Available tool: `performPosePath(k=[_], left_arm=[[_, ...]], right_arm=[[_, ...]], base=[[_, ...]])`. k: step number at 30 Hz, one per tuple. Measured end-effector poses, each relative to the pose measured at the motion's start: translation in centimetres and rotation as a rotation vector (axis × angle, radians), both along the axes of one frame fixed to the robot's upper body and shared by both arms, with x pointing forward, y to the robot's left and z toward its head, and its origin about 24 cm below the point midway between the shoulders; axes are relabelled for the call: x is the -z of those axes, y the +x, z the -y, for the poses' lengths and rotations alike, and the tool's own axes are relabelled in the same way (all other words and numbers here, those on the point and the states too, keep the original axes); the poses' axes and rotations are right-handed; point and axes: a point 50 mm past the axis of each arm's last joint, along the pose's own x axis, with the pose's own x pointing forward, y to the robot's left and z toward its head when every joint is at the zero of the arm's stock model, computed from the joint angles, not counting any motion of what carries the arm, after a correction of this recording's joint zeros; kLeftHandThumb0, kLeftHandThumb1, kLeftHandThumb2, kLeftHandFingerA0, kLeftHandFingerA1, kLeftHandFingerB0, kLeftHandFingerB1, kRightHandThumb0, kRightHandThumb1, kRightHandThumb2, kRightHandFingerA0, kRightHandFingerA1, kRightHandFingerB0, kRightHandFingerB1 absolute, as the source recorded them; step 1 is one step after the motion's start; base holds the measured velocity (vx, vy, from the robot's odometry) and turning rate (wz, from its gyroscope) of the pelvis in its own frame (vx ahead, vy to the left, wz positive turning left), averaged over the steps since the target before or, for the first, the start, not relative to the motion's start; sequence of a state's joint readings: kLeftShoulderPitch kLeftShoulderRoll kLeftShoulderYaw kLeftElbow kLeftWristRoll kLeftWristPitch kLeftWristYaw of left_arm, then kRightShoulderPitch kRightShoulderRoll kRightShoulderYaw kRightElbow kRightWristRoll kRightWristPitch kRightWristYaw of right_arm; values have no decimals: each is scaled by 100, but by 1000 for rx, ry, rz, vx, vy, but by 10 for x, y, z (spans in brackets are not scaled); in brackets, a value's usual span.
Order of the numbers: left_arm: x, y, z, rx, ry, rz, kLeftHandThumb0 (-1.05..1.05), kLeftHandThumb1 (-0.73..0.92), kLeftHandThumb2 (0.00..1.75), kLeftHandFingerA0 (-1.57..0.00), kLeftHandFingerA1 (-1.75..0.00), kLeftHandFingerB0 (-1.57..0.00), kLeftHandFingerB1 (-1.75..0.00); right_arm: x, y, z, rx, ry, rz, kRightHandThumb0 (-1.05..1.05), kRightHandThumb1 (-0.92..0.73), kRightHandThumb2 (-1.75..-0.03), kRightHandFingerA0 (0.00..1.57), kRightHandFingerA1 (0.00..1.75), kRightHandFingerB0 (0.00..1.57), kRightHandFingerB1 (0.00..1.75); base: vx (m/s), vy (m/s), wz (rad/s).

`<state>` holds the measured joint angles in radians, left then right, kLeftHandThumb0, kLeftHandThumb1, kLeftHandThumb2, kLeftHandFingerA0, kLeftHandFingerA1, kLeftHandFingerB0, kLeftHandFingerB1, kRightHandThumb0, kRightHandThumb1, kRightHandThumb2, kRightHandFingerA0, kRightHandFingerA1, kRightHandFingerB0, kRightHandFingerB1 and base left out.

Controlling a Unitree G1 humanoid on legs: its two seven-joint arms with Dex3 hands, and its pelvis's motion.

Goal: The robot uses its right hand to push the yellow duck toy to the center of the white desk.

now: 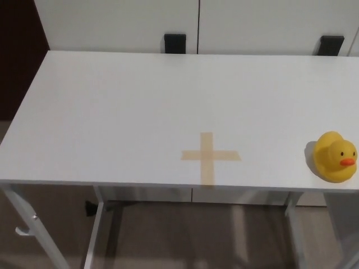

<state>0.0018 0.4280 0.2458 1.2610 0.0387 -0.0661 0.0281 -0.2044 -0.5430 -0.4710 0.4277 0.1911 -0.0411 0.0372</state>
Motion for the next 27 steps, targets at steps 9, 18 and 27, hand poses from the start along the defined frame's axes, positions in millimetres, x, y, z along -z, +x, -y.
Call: performPosePath(k=[9,18,27], left_arm=[[1,-1,1,-1,-4,-3,-16,64,76,-84,-85,-80,-92],[4,-3,5,0,-14,-9,-20,66,71,-83,-84,-77,-92],[5,-3,6,10,-12,-14,-20,65,73,-84,-86,-80,-94]], right_arm=[[3,38,-42,-126,60,-45,-77,-92,-72,34,48,21,39],[45,53,-71,-186,117,-181,-77,-76,-106,30,57,13,48],[78,54,-94,-220,185,-259,-75,-78,-106,29,55,12,46]], base=[[0,0,0],[0,0,0],[0,0,0]])
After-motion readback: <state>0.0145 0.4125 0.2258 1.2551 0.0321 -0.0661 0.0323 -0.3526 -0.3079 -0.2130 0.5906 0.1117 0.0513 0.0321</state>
